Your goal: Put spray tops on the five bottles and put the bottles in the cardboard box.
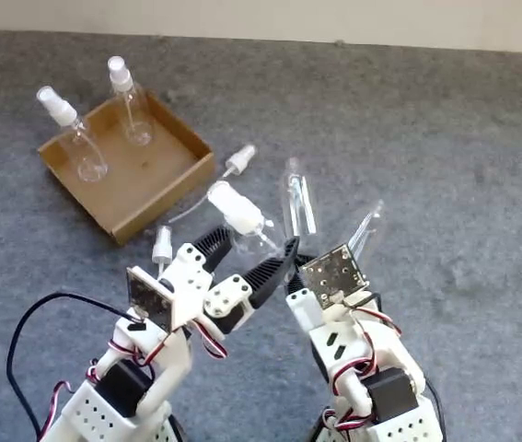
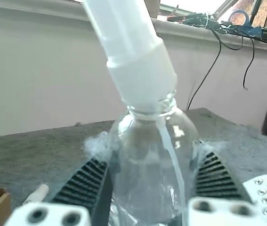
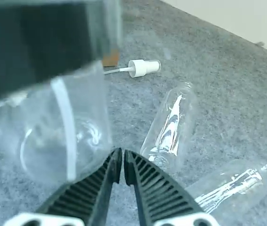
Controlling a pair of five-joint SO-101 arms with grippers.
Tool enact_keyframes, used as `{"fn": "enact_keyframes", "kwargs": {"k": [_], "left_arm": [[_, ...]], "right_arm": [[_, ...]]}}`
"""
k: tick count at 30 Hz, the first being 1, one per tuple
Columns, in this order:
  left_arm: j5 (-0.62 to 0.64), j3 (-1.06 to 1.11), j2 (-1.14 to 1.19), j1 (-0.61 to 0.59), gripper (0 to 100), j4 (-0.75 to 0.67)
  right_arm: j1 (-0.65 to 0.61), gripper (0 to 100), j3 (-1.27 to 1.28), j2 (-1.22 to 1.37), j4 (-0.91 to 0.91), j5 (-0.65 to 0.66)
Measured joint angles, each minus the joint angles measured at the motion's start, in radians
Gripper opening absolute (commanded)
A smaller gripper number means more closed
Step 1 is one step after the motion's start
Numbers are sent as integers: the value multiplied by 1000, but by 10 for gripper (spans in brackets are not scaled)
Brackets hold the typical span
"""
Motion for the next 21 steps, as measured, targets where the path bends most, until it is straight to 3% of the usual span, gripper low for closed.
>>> {"fn": "enact_keyframes", "kwargs": {"k": [13, 21], "left_arm": [[0, 0, 0, -54, 63, -60], [0, 0, 0, 3, 63, -54]], "right_arm": [[-262, 7, 0, -8, 0, 0], [-288, 7, 0, -8, 14, 0]]}}
